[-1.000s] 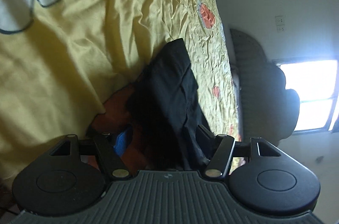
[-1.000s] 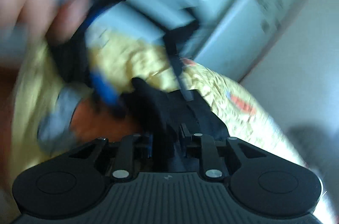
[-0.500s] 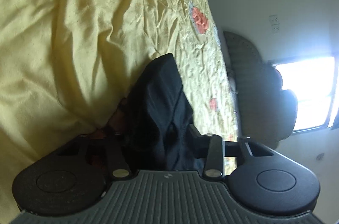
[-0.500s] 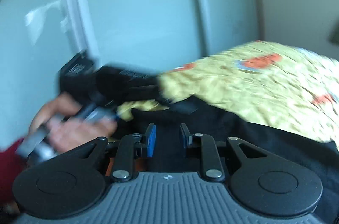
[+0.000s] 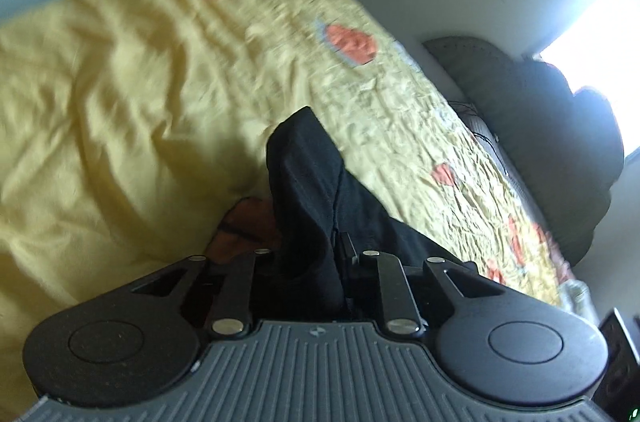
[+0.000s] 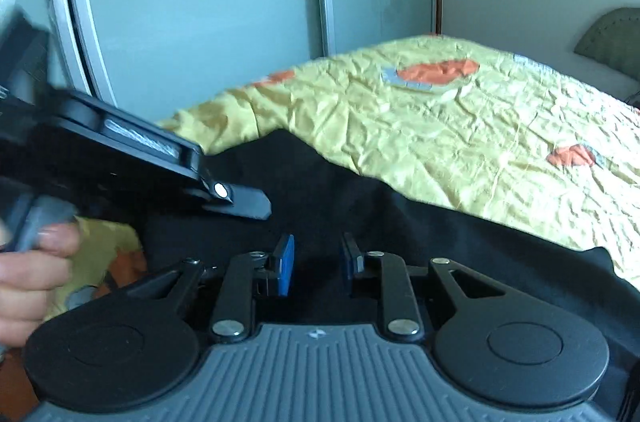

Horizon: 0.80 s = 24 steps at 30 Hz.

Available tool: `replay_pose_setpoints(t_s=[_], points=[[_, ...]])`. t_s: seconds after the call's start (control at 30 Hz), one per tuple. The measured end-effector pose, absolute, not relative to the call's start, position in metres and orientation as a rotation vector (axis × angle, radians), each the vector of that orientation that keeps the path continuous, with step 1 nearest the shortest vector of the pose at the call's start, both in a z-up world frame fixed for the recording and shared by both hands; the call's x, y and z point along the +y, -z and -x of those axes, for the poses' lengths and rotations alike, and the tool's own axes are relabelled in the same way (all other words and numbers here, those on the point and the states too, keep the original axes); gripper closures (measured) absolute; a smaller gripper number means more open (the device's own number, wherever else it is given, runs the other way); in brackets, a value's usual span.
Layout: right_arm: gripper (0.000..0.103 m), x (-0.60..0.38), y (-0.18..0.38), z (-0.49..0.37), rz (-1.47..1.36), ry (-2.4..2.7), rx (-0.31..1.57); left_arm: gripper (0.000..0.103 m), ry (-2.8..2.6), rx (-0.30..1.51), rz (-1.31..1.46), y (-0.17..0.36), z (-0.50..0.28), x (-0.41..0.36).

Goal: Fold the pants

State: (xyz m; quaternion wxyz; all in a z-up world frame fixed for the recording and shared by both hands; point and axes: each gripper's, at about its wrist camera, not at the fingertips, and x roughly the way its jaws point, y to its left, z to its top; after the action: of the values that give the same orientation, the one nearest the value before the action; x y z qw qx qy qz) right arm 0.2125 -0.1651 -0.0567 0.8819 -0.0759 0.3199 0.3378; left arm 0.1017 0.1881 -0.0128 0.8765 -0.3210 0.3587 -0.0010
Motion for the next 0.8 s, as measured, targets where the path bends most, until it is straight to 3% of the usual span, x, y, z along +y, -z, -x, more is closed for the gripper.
replay_pose_setpoints(t_s=[0.8], points=[[0.079,-0.269,0.011,-0.171,-0.107,-0.637,0.447,0.086,0.174,0.567,0.303,-0.068,-0.065,0.036]])
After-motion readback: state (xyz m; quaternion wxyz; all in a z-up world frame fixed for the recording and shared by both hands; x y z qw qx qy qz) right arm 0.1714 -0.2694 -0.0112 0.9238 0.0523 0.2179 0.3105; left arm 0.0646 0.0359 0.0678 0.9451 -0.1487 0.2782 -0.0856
